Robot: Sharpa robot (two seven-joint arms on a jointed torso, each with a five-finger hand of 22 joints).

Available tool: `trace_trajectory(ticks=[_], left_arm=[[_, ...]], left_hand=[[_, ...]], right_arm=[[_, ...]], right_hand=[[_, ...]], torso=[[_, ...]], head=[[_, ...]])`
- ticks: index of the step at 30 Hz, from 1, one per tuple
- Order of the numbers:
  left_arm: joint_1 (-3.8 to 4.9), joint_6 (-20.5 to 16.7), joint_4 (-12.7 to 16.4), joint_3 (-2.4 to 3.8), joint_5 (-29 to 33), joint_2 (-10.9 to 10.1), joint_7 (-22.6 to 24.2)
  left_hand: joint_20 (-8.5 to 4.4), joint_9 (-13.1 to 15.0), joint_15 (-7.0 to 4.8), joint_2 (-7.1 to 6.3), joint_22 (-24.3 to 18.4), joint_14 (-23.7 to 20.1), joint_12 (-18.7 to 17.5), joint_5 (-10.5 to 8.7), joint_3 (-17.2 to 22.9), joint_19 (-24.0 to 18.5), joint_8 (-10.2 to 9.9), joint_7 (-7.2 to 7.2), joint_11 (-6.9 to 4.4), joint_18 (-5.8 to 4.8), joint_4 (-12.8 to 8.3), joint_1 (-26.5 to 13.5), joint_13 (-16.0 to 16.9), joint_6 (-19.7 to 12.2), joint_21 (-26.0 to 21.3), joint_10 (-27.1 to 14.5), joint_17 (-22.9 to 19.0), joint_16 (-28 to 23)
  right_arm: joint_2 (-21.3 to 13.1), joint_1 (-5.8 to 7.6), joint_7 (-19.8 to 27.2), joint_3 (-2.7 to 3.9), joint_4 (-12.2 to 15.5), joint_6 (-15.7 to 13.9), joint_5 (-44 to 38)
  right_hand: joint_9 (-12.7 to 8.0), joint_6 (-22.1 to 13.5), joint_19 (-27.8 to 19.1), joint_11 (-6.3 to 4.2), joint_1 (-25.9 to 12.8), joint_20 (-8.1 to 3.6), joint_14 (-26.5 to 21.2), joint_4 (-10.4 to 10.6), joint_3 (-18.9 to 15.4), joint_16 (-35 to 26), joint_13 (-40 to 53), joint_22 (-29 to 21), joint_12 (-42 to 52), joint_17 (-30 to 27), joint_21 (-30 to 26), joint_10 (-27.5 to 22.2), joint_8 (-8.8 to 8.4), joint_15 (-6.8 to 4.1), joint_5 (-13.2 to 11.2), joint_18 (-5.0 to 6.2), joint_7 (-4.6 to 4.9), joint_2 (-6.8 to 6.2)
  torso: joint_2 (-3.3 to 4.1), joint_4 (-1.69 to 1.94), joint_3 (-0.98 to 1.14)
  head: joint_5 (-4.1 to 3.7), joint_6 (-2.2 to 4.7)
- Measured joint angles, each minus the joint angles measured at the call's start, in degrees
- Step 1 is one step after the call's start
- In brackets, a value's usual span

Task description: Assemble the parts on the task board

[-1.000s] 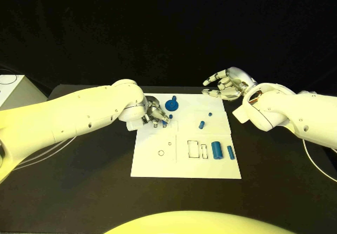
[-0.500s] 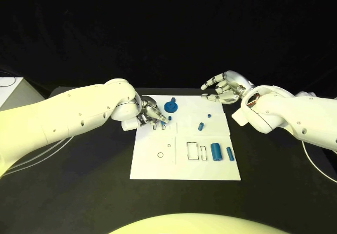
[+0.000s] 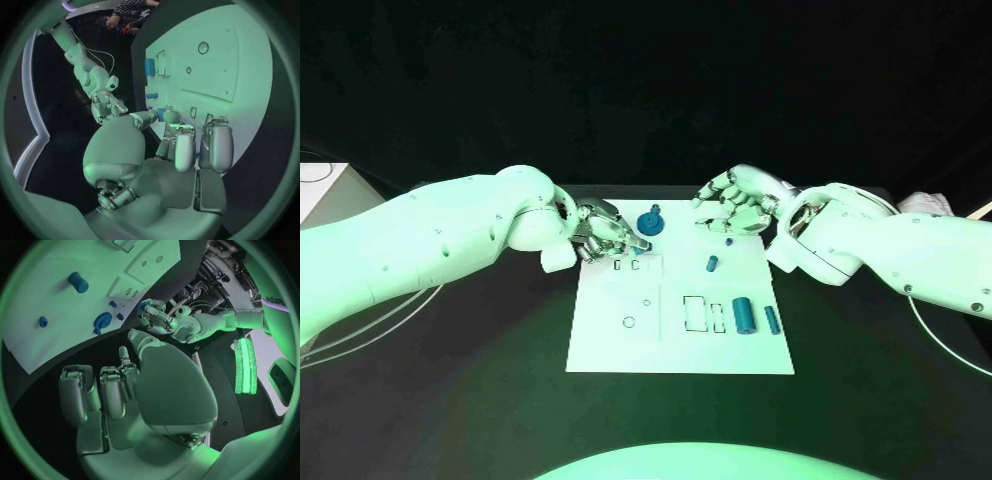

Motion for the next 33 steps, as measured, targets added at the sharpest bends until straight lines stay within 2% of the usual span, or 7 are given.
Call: trace_trajectory(ticks=[13, 23, 25, 28, 29, 32, 33], left_arm=[[-0.03, 1.11, 0.06, 0.00, 2.26, -0.88, 1.75], [-0.02, 1.59, -0.85, -0.02, 0.45, 0.41, -3.89], [-0.01, 1.90, -1.38, -0.02, -0.24, 0.80, -5.33], [0.02, 2.43, -2.08, -0.02, -1.25, 1.35, -7.07], [0.05, 2.67, -2.34, -0.02, -1.70, 1.61, -7.78], [0.18, 3.24, -2.93, -0.02, -2.70, 2.21, -9.23], [0.19, 3.29, -2.99, -0.02, -2.78, 2.27, -9.35]], left_hand=[[0.03, 0.03, 0.40, 0.37, 0.00, 0.01, -0.76, -0.33, 0.14, -0.37, -0.15, 0.22, 0.38, -0.11, 0.14, 0.36, -1.14, -0.21, -0.40, -1.00, 0.00, -0.22], [0.04, 0.87, 0.40, -2.15, 0.00, 0.01, -1.43, -0.03, 1.55, -0.80, -0.09, 0.67, 0.86, -0.13, 1.55, 1.92, -3.28, -1.44, -0.67, -2.50, 0.00, -0.47], [0.04, 1.27, 0.60, -3.39, 0.00, -0.20, -1.43, 2.72, 2.16, -0.80, 0.71, 0.84, 0.58, -0.12, 2.10, 0.69, -3.58, -1.84, -0.67, -3.07, -0.01, -0.47], [0.23, 1.99, 0.81, -5.06, 0.00, 0.01, -1.43, 9.69, 2.26, -0.98, 1.58, 0.85, 0.60, -0.12, 2.16, -1.04, -4.13, -2.05, -0.67, -3.87, -0.01, -0.80], [0.23, 2.23, 0.81, -5.39, 0.00, 0.01, -1.43, 12.32, 4.54, -0.98, 1.91, 0.94, 0.58, -0.12, -0.12, -2.38, -4.18, -2.14, -0.67, -4.08, -0.01, -0.82], [0.23, 2.64, 0.81, -5.50, 0.00, 0.01, -0.78, 17.14, 5.16, -0.98, 2.24, 0.95, 0.50, -0.13, -0.74, -4.62, -4.22, -2.15, -0.67, -4.16, -0.01, -0.82], [0.23, 2.66, 0.81, -5.43, 0.00, 0.01, -0.68, 17.48, 5.16, -0.98, 2.36, 0.95, 0.50, -0.13, -0.74, -4.74, -4.19, -2.15, -0.67, -4.16, -0.01, -0.82]], right_arm=[[1.14, -0.74, -1.19, -0.11, 1.11, 1.12, -5.88], [1.62, -0.90, -1.78, -0.12, 1.18, 1.06, -7.32], [1.69, -0.92, -1.85, -0.12, 1.19, 1.03, -7.46], [1.76, -0.93, -1.92, -0.12, 1.20, 0.97, -7.60], [1.77, -0.94, -1.94, -0.12, 1.21, 0.94, -7.65], [1.78, -0.96, -2.01, -0.12, 1.22, 0.88, -7.75], [1.78, -0.96, -2.01, -0.12, 1.23, 0.87, -7.76]], right_hand=[[-0.43, 0.00, 0.09, 0.00, 0.00, -0.09, 0.00, -0.39, 1.20, 0.00, 0.00, -0.01, 0.00, -0.01, 0.00, 0.00, -0.45, 0.01, -0.25, 0.00, 0.00, 0.00], [-0.57, 0.00, 0.09, 0.00, 0.00, -0.09, 0.00, -0.55, 1.85, 0.00, 0.00, 0.04, 0.00, -0.01, 0.00, 0.00, -0.75, 0.01, -0.25, 0.00, 0.00, 0.00], [-0.69, -0.20, 0.09, 0.00, -0.24, -0.09, 0.00, -0.87, 2.30, 0.00, 0.04, 0.04, 0.00, -0.02, 0.00, 0.00, -0.75, 0.01, -0.25, 0.00, 0.19, -0.24], [-0.70, -0.20, 0.09, 0.00, -0.31, -0.09, 0.00, -0.67, 2.56, 0.00, 0.04, 0.04, 0.00, -0.02, 0.00, 0.00, -1.01, 0.01, 0.12, 0.00, 0.19, -0.31], [-0.76, -0.20, 0.09, 0.00, -0.31, -0.09, 0.00, -0.84, 2.73, 0.00, 0.04, 0.03, 0.00, -0.02, 0.00, 0.00, -1.01, 0.01, 0.12, 0.00, 0.19, -0.30], [-0.80, -0.20, 0.09, 0.00, -0.53, -0.08, 0.00, -0.97, 2.87, -0.11, 0.04, 0.03, 0.00, -0.02, 0.00, 0.00, -1.01, 0.01, 0.46, 0.00, 0.20, -0.53], [-0.81, -0.20, 0.09, 0.00, -0.53, -0.09, -0.01, -0.99, 2.89, -0.13, 0.04, 0.03, 0.00, -0.02, 0.00, 0.00, -1.01, 0.01, 0.46, 0.01, 0.19, -0.53]], torso=[[-0.01, 0.02, 0.03], [-0.01, -0.12, 0.09], [-0.01, -0.14, 0.13], [0.00, -0.19, 0.17], [0.00, -0.20, 0.19], [0.04, -0.20, 0.19], [0.04, -0.20, 0.19]], head=[[-0.06, 0.72], [0.08, 0.69], [0.04, 0.59], [0.02, 0.46], [0.01, 0.42], [-0.02, 0.28], [-0.03, 0.27]])
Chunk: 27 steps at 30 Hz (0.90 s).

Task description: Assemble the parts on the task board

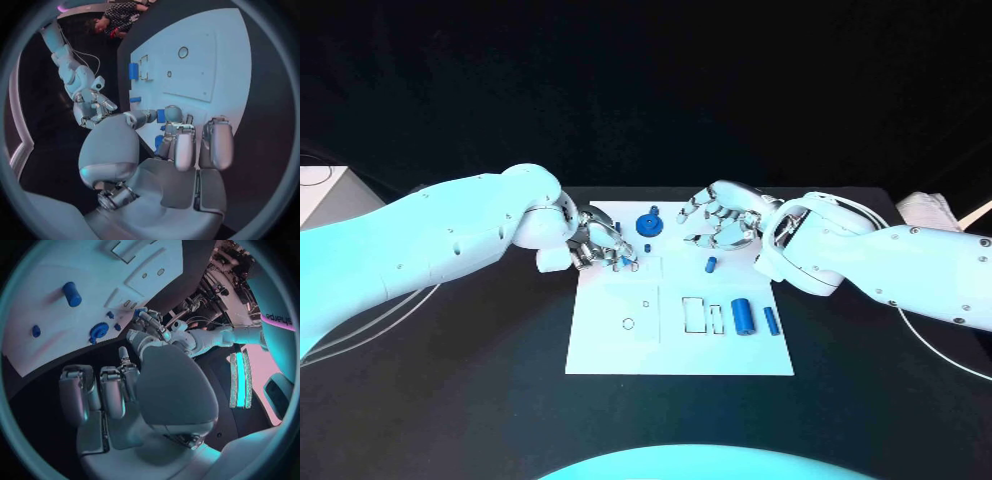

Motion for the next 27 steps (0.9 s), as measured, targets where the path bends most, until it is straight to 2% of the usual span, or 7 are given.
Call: trace_trajectory(ticks=[5, 6, 12, 21, 23, 25, 27], left_arm=[[0.21, 1.04, -0.77, 0.00, -1.21, 0.83, -1.59], [0.25, 1.23, -0.87, 0.00, -1.37, 0.97, -1.79], [0.50, 2.26, -1.45, -0.32, -2.32, 1.87, -2.71], [0.66, 2.86, -1.71, -0.55, -3.98, 2.56, -3.49], [0.68, 3.07, -1.79, -0.58, -4.30, 2.79, -3.73], [0.69, 3.26, -1.80, -0.59, -4.59, 3.03, -3.95], [0.71, 3.38, -1.80, -0.60, -5.06, 3.36, -4.18]], left_hand=[[0.00, 0.62, 0.00, 0.62, 0.00, 0.00, 1.46, 2.40, 0.27, 0.00, 1.12, 0.01, 0.19, 0.00, -0.28, -2.46, 1.33, -0.01, 0.00, -0.20, 0.00, 0.00], [0.00, 0.79, 0.00, 0.83, 0.00, 0.00, 1.83, 2.39, 1.76, 0.00, 1.52, 0.01, 0.18, 0.00, -1.58, -3.08, 1.61, 0.00, 0.00, -0.20, 0.00, 0.00], [-0.33, 2.48, 0.00, 2.40, 0.00, 0.00, 4.95, 1.71, 2.32, 0.34, 3.72, -0.17, -0.53, -0.01, -1.07, -5.73, 4.91, 0.20, 0.45, 2.43, 0.00, 0.28], [-0.40, 2.92, 0.00, 3.81, 0.00, 0.00, 5.96, 0.57, 3.33, 0.85, 4.30, -0.60, -0.94, -0.01, -2.09, -7.69, 6.34, 0.65, 0.71, 4.05, 0.00, 0.61], [-0.40, 3.09, 0.00, 4.81, 0.00, 0.00, 6.21, -0.84, 3.43, 0.85, 4.30, -0.66, -1.05, -0.01, -2.00, -8.65, 6.26, 0.59, 0.71, 4.16, 0.00, 0.61], [-0.40, 3.13, 0.00, 5.31, 0.00, 0.00, 6.26, -3.84, 5.01, 0.85, 4.30, -0.94, -1.14, -0.01, -3.29, -9.14, 5.93, 0.29, 0.71, 4.26, 0.00, 0.61], [-0.40, 3.12, 0.00, 5.32, 0.00, 0.00, 6.26, -4.77, 5.01, 0.85, 4.30, -1.02, -1.13, -0.02, -3.29, -9.16, 5.93, 0.21, 0.71, 4.25, 0.00, 0.61]], right_arm=[[0.00, 0.00, -0.08, 0.00, 0.03, -0.19, -0.09], [-0.01, -0.01, -0.09, 0.00, 0.04, -0.23, -0.10], [-0.06, -0.01, -0.15, 0.00, 0.07, -0.46, -0.14], [-0.21, -0.01, -0.20, 0.00, 0.07, -0.67, -0.19], [-0.25, -0.01, -0.20, 0.00, 0.06, -0.76, -0.20], [-0.26, -0.01, -0.20, 0.00, 0.03, -0.86, -0.20], [-0.27, -0.01, -0.20, 0.00, 0.02, -0.97, -0.21]], right_hand=[[0.00, 0.00, 0.00, 0.00, 0.00, 0.00, 0.00, -0.03, 0.22, -0.09, 0.00, 0.00, 0.00, 0.00, 0.00, 0.00, -0.14, 0.00, 0.00, 0.00, 0.00, 0.00], [0.00, 0.00, 0.00, 0.00, 0.00, 0.00, 0.00, 0.04, 0.29, -0.09, 0.00, 0.00, 0.00, 0.00, 0.00, 0.00, -0.22, 0.00, 0.00, 0.00, 0.00, 0.00], [-0.07, 0.00, 0.00, 0.00, -0.11, 0.00, 0.00, -0.12, 0.45, -0.09, -0.01, -0.01, 0.00, -0.01, 0.00, 0.00, -0.22, 0.00, 0.33, 0.00, 0.00, -0.11], [-0.08, 0.00, 0.00, 0.00, -0.23, 0.00, 0.00, -0.36, 0.68, -0.09, -0.02, -0.02, 0.00, -0.01, 0.00, 0.00, -0.22, 0.00, 0.66, 0.00, 0.00, -0.23], [-0.13, 0.00, 0.00, 0.00, -0.23, 0.00, 0.00, -0.36, 0.68, -0.09, -0.02, -0.02, 0.00, -0.01, 0.00, 0.00, -0.22, 0.00, 0.66, 0.00, 0.00, -0.23], [-0.13, 0.00, 0.00, 0.00, -0.23, 0.00, 0.00, -0.35, 0.68, -0.09, -0.02, -0.02, 0.00, -0.01, 0.00, 0.00, -0.22, 0.00, 0.66, 0.00, 0.00, -0.23], [-0.12, 0.00, 0.00, 0.00, -0.23, 0.01, 0.00, -0.36, 0.68, -0.09, -0.02, -0.02, 0.00, -0.02, 0.00, 0.00, -0.22, 0.00, 0.66, 0.00, 0.00, -0.23]], torso=[[0.04, 0.00, 0.00], [0.04, 0.00, -0.02], [0.03, 0.12, -0.06], [-0.04, 0.15, -0.13], [-0.05, 0.15, -0.14], [-0.05, 0.15, -0.14], [-0.05, 0.14, -0.14]], head=[[-0.05, -0.25], [-0.05, -0.29], [-0.18, -0.48], [-0.12, -0.55], [-0.09, -0.55], [-0.07, -0.55], [-0.04, -0.55]])
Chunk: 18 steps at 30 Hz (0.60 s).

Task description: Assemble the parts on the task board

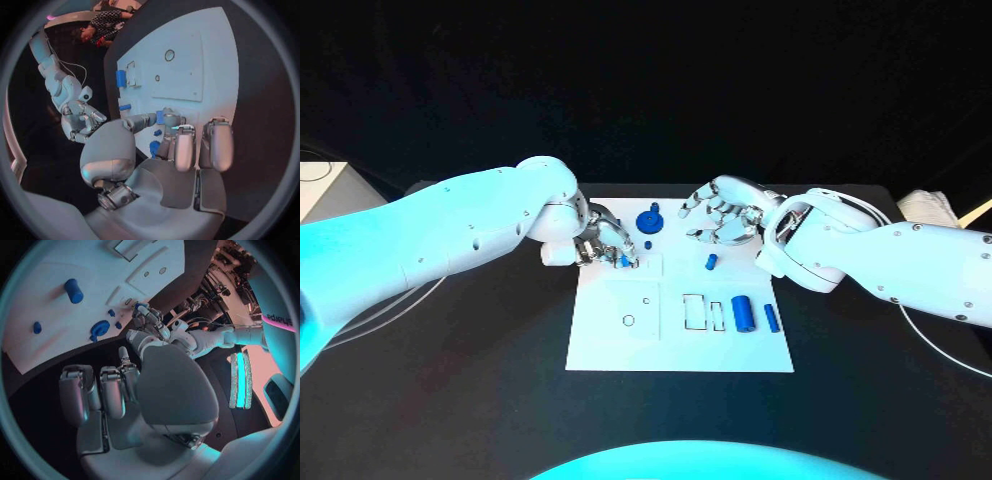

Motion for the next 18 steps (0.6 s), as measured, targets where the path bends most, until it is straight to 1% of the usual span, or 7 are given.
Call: trace_trajectory(ticks=[1, 4, 5, 9, 11, 15, 18], left_arm=[[0.01, 0.01, 0.00, 0.00, -0.23, 0.15, -0.10], [0.07, -0.04, -0.04, -0.01, -1.16, 0.71, -0.49], [0.09, -0.09, -0.06, 0.00, -1.48, 0.88, -0.63], [0.25, -0.28, -0.43, -0.01, -2.95, 1.71, -1.23], [0.43, -0.28, -0.72, -0.02, -3.51, 2.17, -1.46], [0.85, 0.25, -1.54, -0.03, -4.41, 3.30, -1.93], [1.17, 1.61, -2.50, -0.03, -4.90, 4.25, -2.28]], left_hand=[[0.00, 0.00, 0.00, 0.06, 0.00, 0.00, 0.07, -0.50, 0.04, 0.00, 0.00, 0.02, 0.01, 0.01, -0.04, -0.06, 0.01, -0.02, 0.00, -0.01, 0.00, 0.00], [0.00, -0.02, 0.00, 0.48, 0.00, 0.00, 0.66, -4.36, 0.27, 0.00, -0.01, 0.09, 0.04, 0.00, -0.25, -0.09, 0.27, -0.11, 0.00, -0.04, 0.00, 0.00], [0.00, -0.06, 0.00, 0.50, 0.00, 0.00, 0.92, -6.07, 1.23, 0.00, -0.04, 0.09, 0.12, 0.01, -1.21, -0.08, 0.45, -0.11, 0.00, -0.12, 0.00, 0.00], [-0.03, -0.05, 0.00, 0.57, 0.00, 0.00, 1.78, -11.81, 1.64, 0.02, 0.33, 0.09, 0.13, 0.01, -0.83, -0.14, 1.34, -0.11, 0.00, 0.15, 0.00, 0.32], [-0.21, -0.04, 0.00, 0.58, 0.00, 0.00, 1.84, -12.68, 2.60, 0.21, 0.41, 0.03, -0.03, 0.01, -1.63, -0.14, 1.73, -0.04, 0.00, 0.63, 0.00, 0.45], [-0.21, -0.04, -0.21, 0.58, 0.00, -0.21, 2.20, -12.73, 2.54, 0.21, 0.41, -0.01, -0.09, 0.00, -1.69, -0.14, 2.29, 0.03, 0.00, 1.12, 0.00, 0.66], [-0.21, -0.09, -0.43, 1.05, 0.00, 0.01, 2.20, -12.73, 0.50, 0.20, 0.41, 0.16, -0.30, 0.00, -1.90, 0.33, 2.40, 0.27, 0.00, 1.34, 0.00, 0.66]], right_arm=[[0.00, 0.00, 0.00, 0.00, 0.00, -0.04, 0.00], [0.02, 0.00, 0.00, 0.00, -0.02, -0.16, -0.01], [0.02, 0.00, 0.00, 0.00, -0.03, -0.20, -0.01], [0.04, 0.00, 0.00, 0.00, -0.03, -0.33, -0.01], [0.05, 0.00, 0.00, 0.00, -0.03, -0.38, -0.02], [0.07, 0.00, 0.00, 0.00, -0.03, -0.46, -0.02], [0.11, 0.01, 0.00, 0.00, -0.03, -0.51, -0.03]], right_hand=[[0.00, 0.00, 0.00, 0.00, -0.02, 0.00, 0.00, 0.03, 0.03, 0.00, 0.00, 0.00, 0.00, 0.00, 0.00, 0.00, -0.06, 0.00, 0.00, 0.00, 0.00, -0.03], [0.00, 0.00, 0.00, 0.00, -0.30, 0.00, 0.00, 0.16, 0.16, 0.00, 0.00, 0.00, 0.00, 0.00, -0.21, 0.00, -0.23, 0.00, 0.00, 0.00, 0.00, -0.30], [0.00, 0.00, 0.00, 0.00, -0.30, 0.00, 0.00, 0.16, 0.16, 0.00, 0.00, 0.00, 0.00, 0.00, -0.21, 0.00, -0.23, 0.00, 0.00, 0.00, 0.00, -0.30], [0.00, 0.00, 0.00, 0.00, -0.30, 0.00, 0.00, 0.16, 0.16, 0.00, -0.01, 0.00, 0.00, 0.00, -0.21, 0.00, -0.23, 0.00, 0.00, 0.00, 0.00, -0.30], [0.00, 0.00, 0.00, 0.00, -0.30, 0.00, 0.00, 0.16, 0.16, 0.00, -0.01, -0.01, 0.00, 0.00, -0.21, 0.00, -0.23, 0.00, 0.00, 0.00, 0.00, -0.30], [-0.05, 0.00, 0.00, 0.00, -0.30, 0.00, 0.00, -0.01, 0.32, 0.00, -0.01, -0.01, 0.00, 0.00, -0.21, 0.00, -0.23, 0.00, 0.24, -0.01, 0.00, -0.30], [-0.05, 0.00, 0.00, 0.00, -0.32, 0.00, 0.00, 0.14, 0.49, 0.00, -0.01, -0.01, 0.00, 0.00, -0.21, 0.00, -0.23, 0.00, 0.35, 0.00, 0.00, -0.32]], torso=[[0.01, -0.02, 0.00], [0.01, -0.04, 0.00], [0.01, -0.04, 0.00], [0.03, -0.05, 0.01], [0.05, -0.06, 0.01], [0.10, -0.12, 0.04], [0.12, -0.16, 0.05]], head=[[0.01, 0.00], [0.01, 0.00], [0.01, 0.00], [-0.02, -0.10], [-0.03, -0.21], [-0.04, -0.31], [-0.17, -0.43]])
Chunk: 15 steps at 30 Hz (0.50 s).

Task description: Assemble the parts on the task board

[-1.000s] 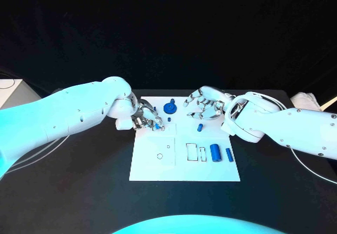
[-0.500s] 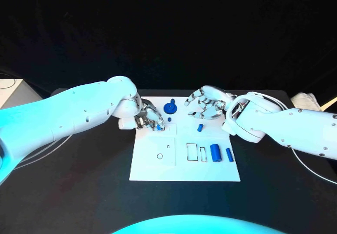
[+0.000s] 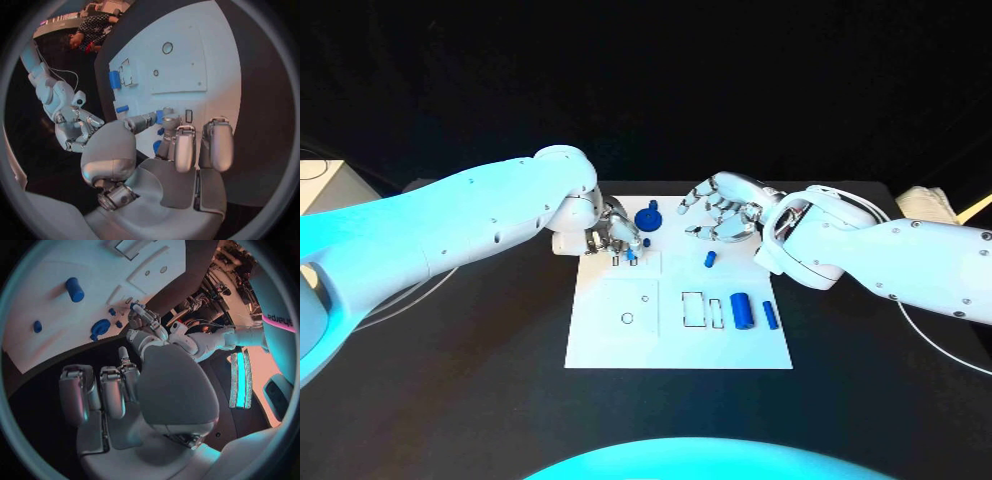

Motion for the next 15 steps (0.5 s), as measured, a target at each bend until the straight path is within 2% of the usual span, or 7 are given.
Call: trace_trajectory(ticks=[4, 10, 11, 12, 13, 15], left_arm=[[0.48, 2.77, -1.52, 0.00, -0.28, 1.22, -0.41], [1.33, 7.79, -4.68, 0.01, 0.44, 3.14, -0.94], [1.43, 8.51, -5.15, -0.01, 0.74, 3.39, -1.02], [1.54, 9.25, -5.64, -0.04, 1.10, 3.64, -1.10], [1.63, 9.93, -6.12, -0.06, 1.45, 3.89, -1.17], [1.83, 11.44, -7.16, -0.11, 2.27, 4.51, -1.34]], left_hand=[[0.00, -0.18, 0.00, 0.05, 0.00, 0.00, 0.00, 0.00, -0.57, 0.00, 0.00, 0.00, 0.00, 0.00, -0.12, 0.05, 0.11, 0.00, 0.00, 0.00, 0.00, 0.00], [0.00, -0.34, 0.00, 0.25, 0.00, 0.00, 0.22, -0.01, -1.46, 0.00, -0.35, -0.21, 0.00, 0.00, -0.05, 0.25, 0.42, 0.22, 0.00, 0.40, 0.00, 0.22], [-0.03, -0.39, 0.00, 0.93, 0.00, 0.00, 0.34, -0.12, -2.24, 0.03, -0.43, -0.07, -0.02, 0.00, 0.22, 0.94, 0.72, 0.35, 0.00, 0.70, 0.00, 0.22], [-0.16, -0.46, 0.00, 1.01, 0.00, 0.00, 0.48, -0.12, -2.92, 0.15, -0.55, 0.11, -0.05, 0.00, 0.43, 1.02, 1.04, 0.59, 0.00, 1.11, 0.00, 0.33], [-0.20, -0.55, 0.00, 1.87, 0.00, 0.00, 0.49, -0.13, -3.94, 0.20, -0.74, 0.22, -0.11, 0.00, 0.70, 1.88, 1.35, 0.82, 0.00, 1.37, 0.00, 0.46], [-0.20, -0.65, 0.00, 2.27, 0.00, 0.00, 0.49, -0.29, -5.38, 0.20, -0.97, 0.13, -0.12, 0.00, 0.83, 2.28, 1.68, 0.91, 0.00, 1.52, 0.00, 0.45]], right_arm=[[0.06, 0.00, 0.00, 0.00, 0.00, -0.05, 0.00], [0.15, 0.02, -0.03, 0.00, -0.05, -0.11, -0.01], [0.16, 0.02, -0.04, -0.01, -0.05, -0.12, -0.01], [0.18, 0.02, -0.05, -0.01, -0.05, -0.13, -0.01], [0.20, 0.02, -0.05, -0.01, -0.05, -0.14, -0.02], [0.23, 0.03, -0.07, -0.01, -0.07, -0.15, -0.02]], right_hand=[[0.00, 0.00, 0.00, 0.00, -0.28, 0.00, 0.00, 0.00, 0.00, 0.00, 0.00, 0.00, 0.00, 0.00, 0.00, 0.00, 0.00, 0.00, 0.18, 0.00, 0.00, -0.28], [-0.06, 0.00, 0.00, 0.21, -0.28, 0.00, 0.00, -0.22, 0.22, 0.00, 0.00, -0.01, 0.00, 0.00, 0.00, -0.21, 0.00, 0.00, 0.18, 0.00, 0.00, -0.28], [-0.06, 0.00, 0.00, 0.21, -0.28, 0.00, 0.00, -0.22, 0.22, 0.00, 0.00, -0.01, 0.00, 0.00, 0.00, -0.21, 0.00, 0.00, 0.18, 0.00, 0.00, -0.28], [-0.06, 0.00, 0.00, 0.21, -0.28, 0.00, 0.00, -0.22, 0.22, 0.00, 0.00, -0.01, 0.00, 0.00, 0.00, -0.21, 0.00, 0.00, 0.18, 0.00, 0.00, -0.28], [-0.06, 0.00, 0.00, 0.21, -0.28, 0.00, 0.00, -0.22, 0.22, 0.00, 0.00, -0.01, 0.00, 0.00, 0.00, -0.21, 0.00, 0.00, 0.34, 0.00, 0.00, -0.28], [-0.06, 0.12, 0.00, 0.21, -0.28, 0.00, 0.00, -0.25, 0.51, 0.00, -0.01, 0.01, 0.00, 0.00, 0.00, -0.21, -0.22, 0.00, 0.53, 0.00, 0.12, -0.28]], torso=[[0.02, -0.09, 0.01], [0.10, -0.23, 0.13], [0.10, -0.23, 0.13], [0.10, -0.21, 0.13], [0.10, -0.20, 0.13], [0.10, -0.17, 0.13]], head=[[-0.04, -0.08], [-0.01, -0.08], [-0.06, -0.08], [-0.14, -0.08], [-0.17, -0.08], [-0.22, -0.12]])
